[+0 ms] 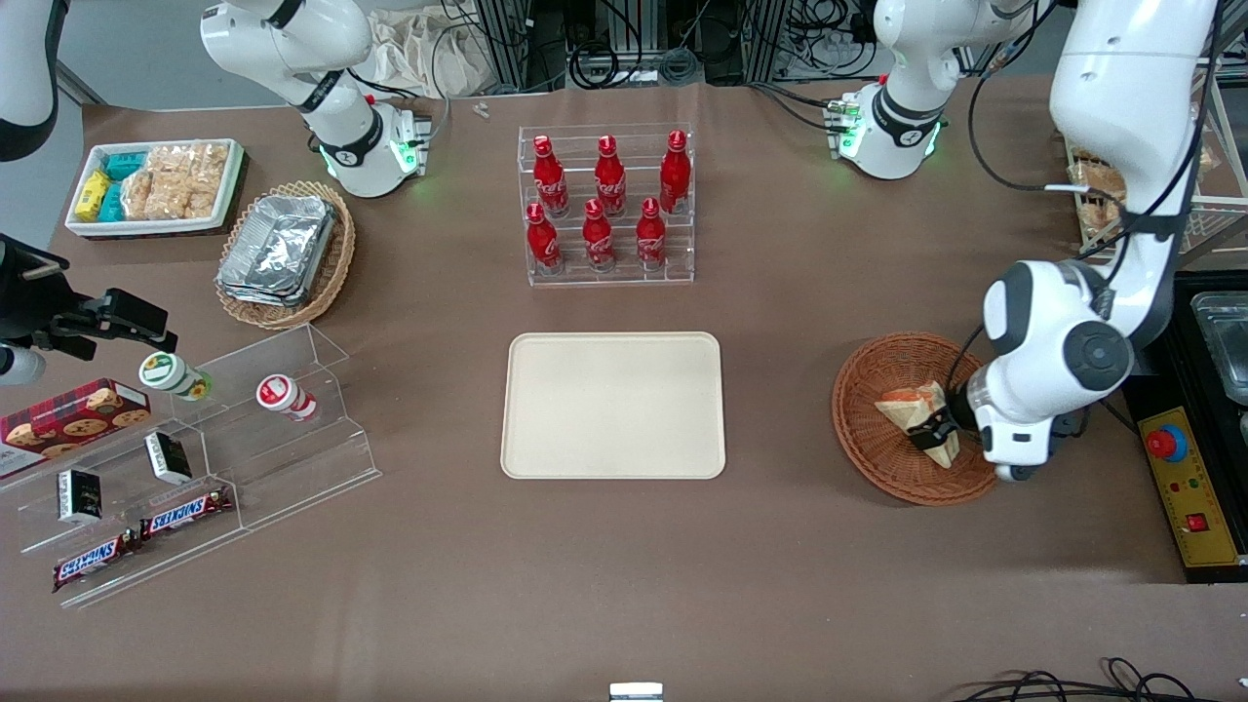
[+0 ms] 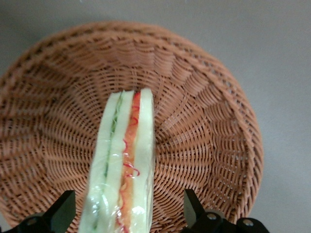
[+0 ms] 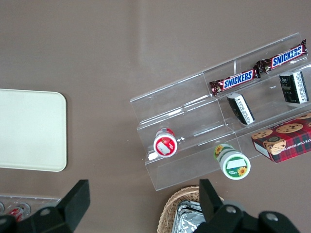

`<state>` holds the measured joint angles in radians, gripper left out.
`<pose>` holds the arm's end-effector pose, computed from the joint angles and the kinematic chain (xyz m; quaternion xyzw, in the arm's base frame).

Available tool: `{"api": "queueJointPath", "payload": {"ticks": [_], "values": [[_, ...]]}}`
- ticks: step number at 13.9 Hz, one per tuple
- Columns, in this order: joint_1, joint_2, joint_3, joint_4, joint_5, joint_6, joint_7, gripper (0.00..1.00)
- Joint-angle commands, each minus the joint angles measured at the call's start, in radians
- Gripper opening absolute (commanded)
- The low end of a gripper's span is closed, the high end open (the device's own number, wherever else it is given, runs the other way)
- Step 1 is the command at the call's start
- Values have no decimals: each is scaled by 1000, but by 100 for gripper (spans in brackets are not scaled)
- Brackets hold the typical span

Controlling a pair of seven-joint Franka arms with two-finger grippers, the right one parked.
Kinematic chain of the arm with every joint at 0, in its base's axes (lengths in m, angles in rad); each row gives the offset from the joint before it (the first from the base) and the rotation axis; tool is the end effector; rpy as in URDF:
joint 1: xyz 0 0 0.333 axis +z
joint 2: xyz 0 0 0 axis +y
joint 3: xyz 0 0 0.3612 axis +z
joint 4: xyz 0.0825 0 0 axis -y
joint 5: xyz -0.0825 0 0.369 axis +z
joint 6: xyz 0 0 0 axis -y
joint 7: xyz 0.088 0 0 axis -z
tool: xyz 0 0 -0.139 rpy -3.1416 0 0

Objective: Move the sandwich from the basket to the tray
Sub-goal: 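Lower the open left gripper around the sandwich and close it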

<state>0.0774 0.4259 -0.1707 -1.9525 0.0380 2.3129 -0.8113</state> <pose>0.6160 -0.0506 0.2772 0.9380 0.3447 -0.0359 0.0067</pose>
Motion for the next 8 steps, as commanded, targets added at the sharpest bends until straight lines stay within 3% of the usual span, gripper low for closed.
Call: {"api": "queueJointPath", "payload": {"ticks": [1, 3, 4, 5, 6, 8], "values": [[2, 5, 2, 0, 6, -7, -20, 100], [4, 8, 4, -2, 6, -9, -20, 100], [4, 10, 4, 4, 6, -7, -22, 77], [2, 7, 4, 4, 6, -9, -23, 17], [2, 7, 4, 7, 6, -9, -41, 0], [-1, 8, 4, 18, 8, -9, -71, 0]]}}
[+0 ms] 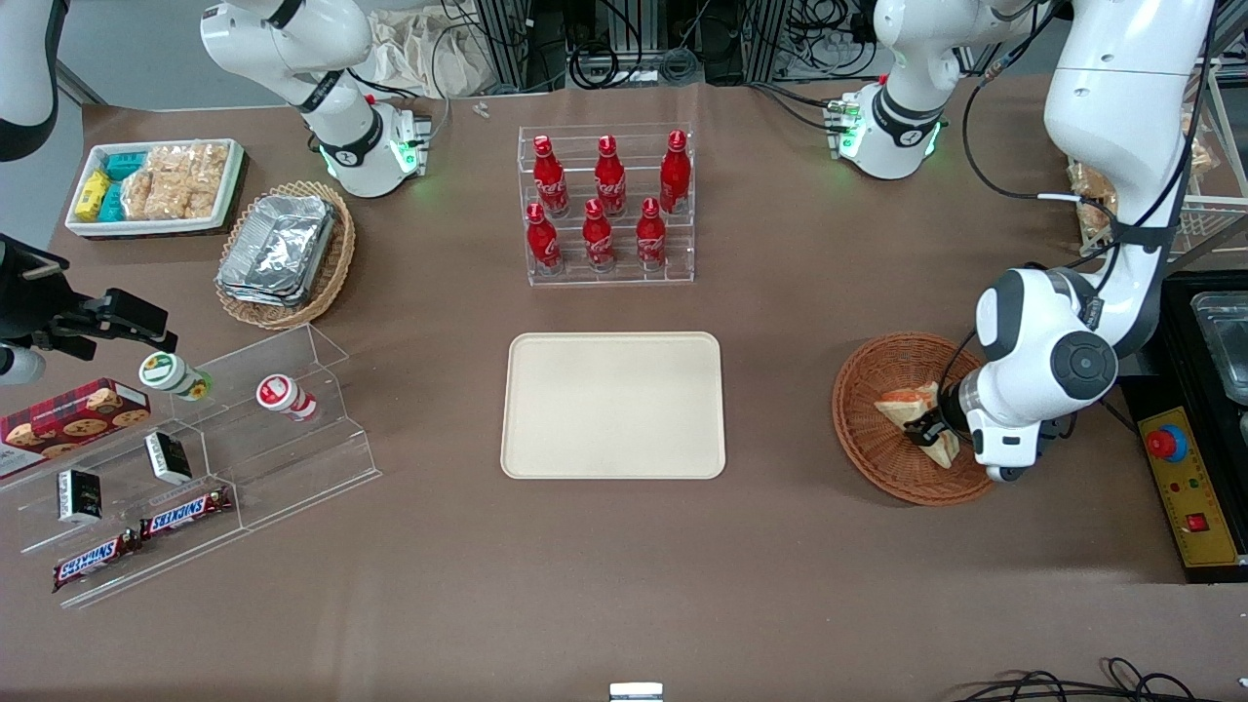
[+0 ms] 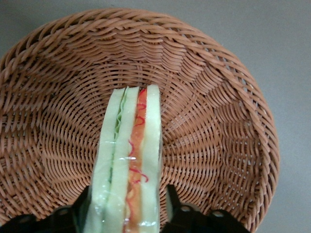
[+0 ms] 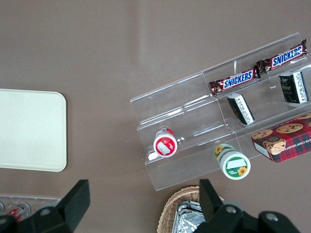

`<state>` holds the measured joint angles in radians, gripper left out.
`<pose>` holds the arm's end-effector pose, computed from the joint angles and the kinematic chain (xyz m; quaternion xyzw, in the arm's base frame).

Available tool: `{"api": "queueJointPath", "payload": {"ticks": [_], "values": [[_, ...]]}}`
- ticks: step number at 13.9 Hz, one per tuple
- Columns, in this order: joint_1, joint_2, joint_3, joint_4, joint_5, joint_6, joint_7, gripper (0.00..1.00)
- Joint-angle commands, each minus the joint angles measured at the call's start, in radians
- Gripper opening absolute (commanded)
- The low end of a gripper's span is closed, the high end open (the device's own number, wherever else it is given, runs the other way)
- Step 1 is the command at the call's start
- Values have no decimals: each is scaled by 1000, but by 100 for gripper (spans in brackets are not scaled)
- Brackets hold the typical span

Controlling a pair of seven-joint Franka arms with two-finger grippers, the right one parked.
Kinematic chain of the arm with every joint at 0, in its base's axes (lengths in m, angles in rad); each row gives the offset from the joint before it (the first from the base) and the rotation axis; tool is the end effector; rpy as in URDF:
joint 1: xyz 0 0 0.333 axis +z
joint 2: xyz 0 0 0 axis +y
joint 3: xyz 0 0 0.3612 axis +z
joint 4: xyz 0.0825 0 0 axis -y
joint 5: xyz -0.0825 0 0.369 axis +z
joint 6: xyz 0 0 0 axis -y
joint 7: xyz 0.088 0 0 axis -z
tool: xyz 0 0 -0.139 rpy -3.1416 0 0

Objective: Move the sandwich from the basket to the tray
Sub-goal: 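Lower the open left gripper around the sandwich and close it, then lift the held sandwich up out of the basket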

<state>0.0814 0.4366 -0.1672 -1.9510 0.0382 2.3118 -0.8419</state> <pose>0.6161 -0.0462 0.2710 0.9311 0.3624 -0.0407 0.0041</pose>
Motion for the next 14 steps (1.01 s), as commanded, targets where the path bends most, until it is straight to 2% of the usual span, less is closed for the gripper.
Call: {"api": "queueJointPath", "payload": {"ticks": [1, 4, 10, 12, 14], "values": [[-5, -3, 0, 18, 6, -8, -42, 0], [-5, -19, 0, 73, 6, -63, -58, 0], [-20, -35, -9, 528, -6, -624, -28, 0], [-19, -35, -56, 654, -11, -750, 157, 0], [-20, -35, -130, 682, -12, -767, 256, 0]]}}
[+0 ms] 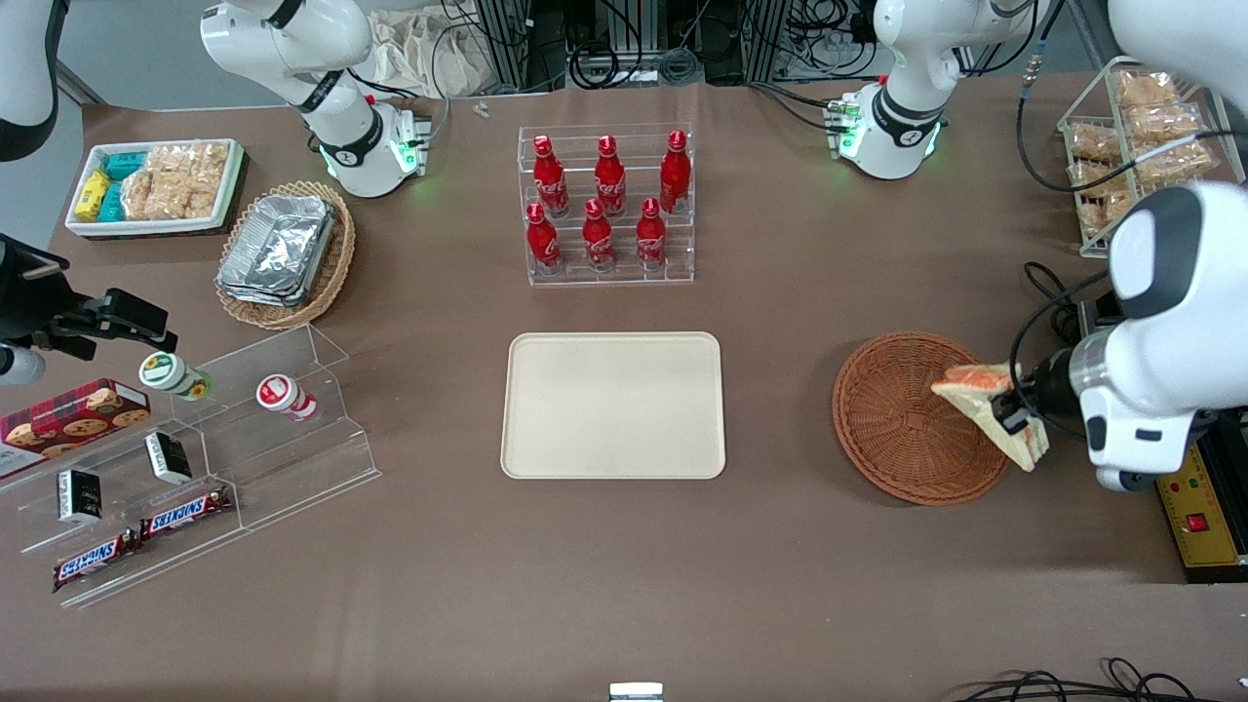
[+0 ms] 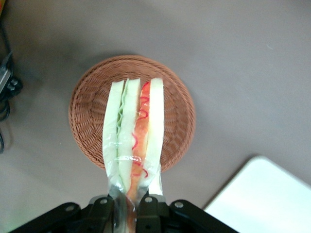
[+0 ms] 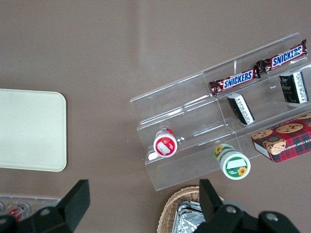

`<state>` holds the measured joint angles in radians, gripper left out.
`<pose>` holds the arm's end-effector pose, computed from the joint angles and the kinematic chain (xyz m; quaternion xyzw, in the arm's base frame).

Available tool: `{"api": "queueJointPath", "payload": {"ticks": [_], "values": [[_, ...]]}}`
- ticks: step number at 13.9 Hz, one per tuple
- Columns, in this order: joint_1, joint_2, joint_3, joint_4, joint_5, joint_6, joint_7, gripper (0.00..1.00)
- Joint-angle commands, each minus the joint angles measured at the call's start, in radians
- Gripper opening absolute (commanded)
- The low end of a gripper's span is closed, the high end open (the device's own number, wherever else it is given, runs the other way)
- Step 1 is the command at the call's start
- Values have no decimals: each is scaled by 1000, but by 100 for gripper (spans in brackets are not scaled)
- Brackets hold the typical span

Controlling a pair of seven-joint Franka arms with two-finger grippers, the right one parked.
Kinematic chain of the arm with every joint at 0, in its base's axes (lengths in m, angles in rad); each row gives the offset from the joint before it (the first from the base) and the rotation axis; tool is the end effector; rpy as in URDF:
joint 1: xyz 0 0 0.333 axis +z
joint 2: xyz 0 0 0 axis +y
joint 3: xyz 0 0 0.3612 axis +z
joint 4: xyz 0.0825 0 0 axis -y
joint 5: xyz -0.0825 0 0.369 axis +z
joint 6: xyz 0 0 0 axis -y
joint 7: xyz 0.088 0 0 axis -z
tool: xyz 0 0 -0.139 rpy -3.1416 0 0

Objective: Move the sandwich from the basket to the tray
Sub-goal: 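Lift the held sandwich up out of the basket, then carry the sandwich with the left gripper over the cream tray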

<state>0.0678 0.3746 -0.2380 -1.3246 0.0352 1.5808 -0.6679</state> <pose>0.6502 -0.0789 0.5304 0.9663 0.2502 -0.0599 0.0018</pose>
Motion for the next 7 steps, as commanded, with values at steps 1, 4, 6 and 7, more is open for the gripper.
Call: {"api": "queueJointPath", "payload": {"ticks": [1, 4, 6, 7], "values": [[-8, 33, -114, 47, -3, -21, 80, 0], [-93, 69, -165, -5, 5, 127, 80, 0], [-178, 130, -162, -51, 17, 201, 70, 0], [-201, 179, -162, -50, 31, 209, 68, 0]]}}
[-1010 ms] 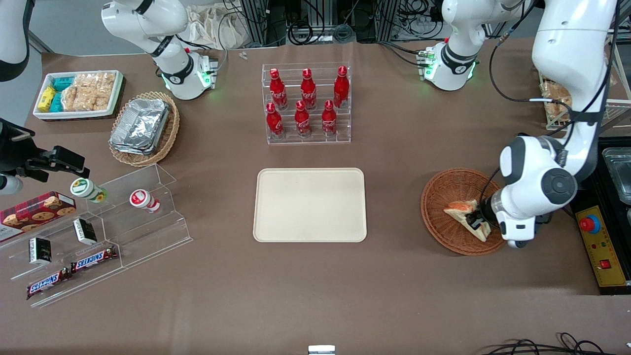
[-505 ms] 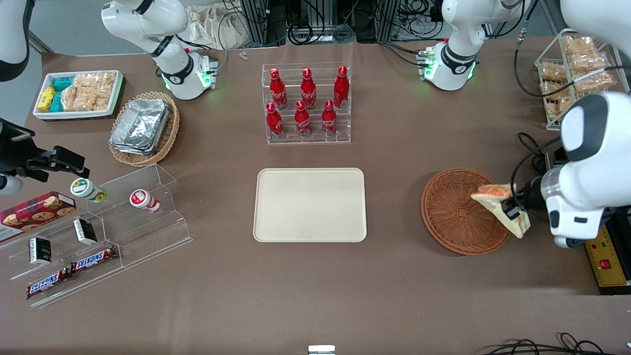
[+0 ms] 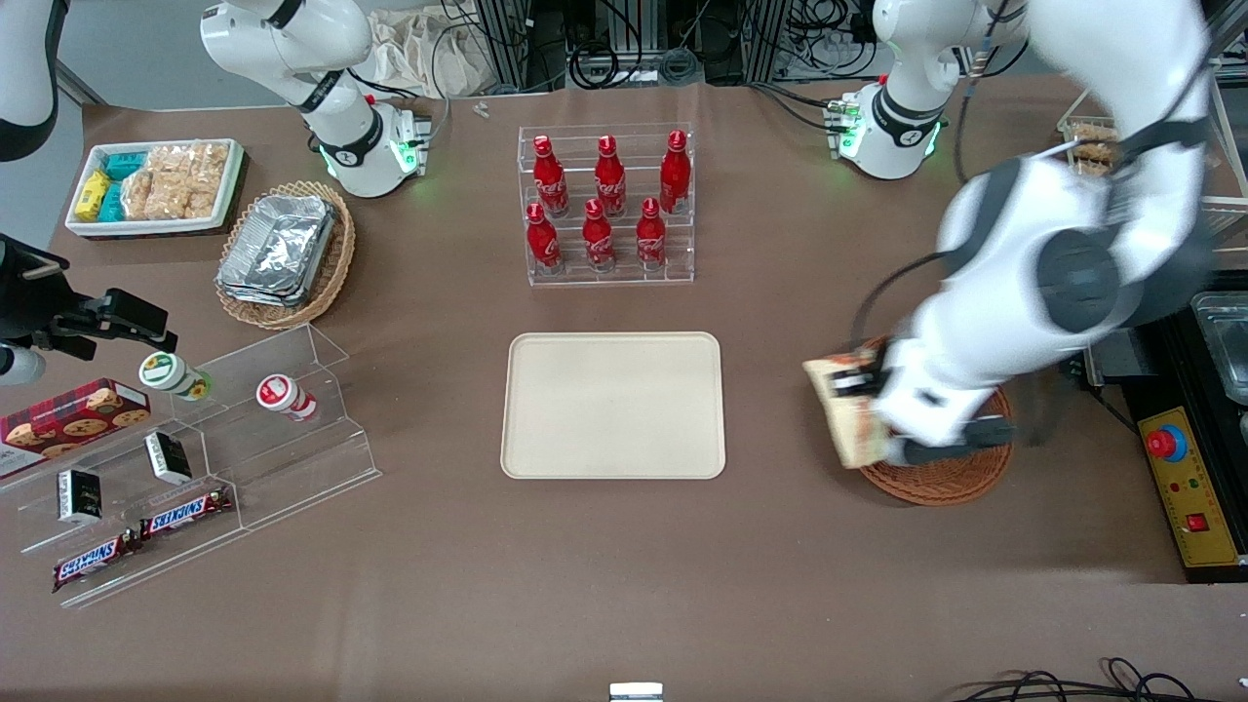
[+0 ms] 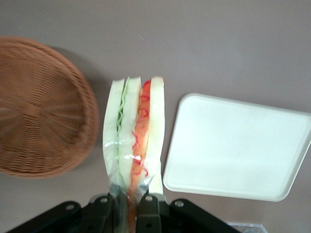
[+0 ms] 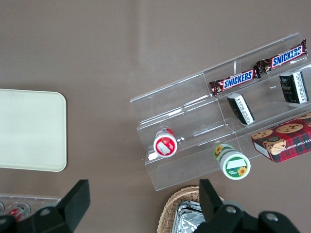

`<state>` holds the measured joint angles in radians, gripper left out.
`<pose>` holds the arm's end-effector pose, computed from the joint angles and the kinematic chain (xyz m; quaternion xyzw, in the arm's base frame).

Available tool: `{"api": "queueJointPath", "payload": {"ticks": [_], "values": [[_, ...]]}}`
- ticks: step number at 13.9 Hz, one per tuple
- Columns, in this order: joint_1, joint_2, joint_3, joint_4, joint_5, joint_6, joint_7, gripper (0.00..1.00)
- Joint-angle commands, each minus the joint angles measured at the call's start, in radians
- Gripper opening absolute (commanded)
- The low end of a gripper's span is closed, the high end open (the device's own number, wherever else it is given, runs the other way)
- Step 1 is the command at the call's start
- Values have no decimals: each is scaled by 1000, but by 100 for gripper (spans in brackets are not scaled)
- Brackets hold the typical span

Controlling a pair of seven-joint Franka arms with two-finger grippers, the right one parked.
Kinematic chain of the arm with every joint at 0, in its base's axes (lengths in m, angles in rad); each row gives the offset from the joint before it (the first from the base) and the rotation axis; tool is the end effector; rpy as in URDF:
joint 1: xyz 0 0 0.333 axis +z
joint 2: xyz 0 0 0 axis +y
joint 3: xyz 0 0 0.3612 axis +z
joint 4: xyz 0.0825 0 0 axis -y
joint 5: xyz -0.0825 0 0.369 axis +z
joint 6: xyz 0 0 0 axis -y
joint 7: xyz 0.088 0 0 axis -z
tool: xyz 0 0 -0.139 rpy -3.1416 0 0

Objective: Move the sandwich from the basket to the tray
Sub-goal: 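Carry the sandwich with the left gripper over the cream tray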

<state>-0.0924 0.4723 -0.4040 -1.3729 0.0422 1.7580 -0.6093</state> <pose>0.6297 -0.2755 0.4702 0.9948 0.0694 -0.0580 0.0461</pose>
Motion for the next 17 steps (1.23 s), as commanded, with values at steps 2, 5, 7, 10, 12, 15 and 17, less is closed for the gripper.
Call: {"api": "queueJointPath", "payload": {"ticks": [2, 5, 7, 10, 12, 15, 17], "values": [[-111, 165, 4, 2, 65, 64, 6, 0], [-162, 253, 5, 2, 114, 161, -30, 0], [-205, 288, 5, 3, 145, 182, -58, 0], [-236, 333, 5, 3, 185, 227, -104, 0], [-243, 345, 5, 3, 185, 228, -107, 9], [-245, 350, 5, 3, 192, 230, -130, 100], [-245, 344, 5, 5, 220, 228, -144, 100]]}}
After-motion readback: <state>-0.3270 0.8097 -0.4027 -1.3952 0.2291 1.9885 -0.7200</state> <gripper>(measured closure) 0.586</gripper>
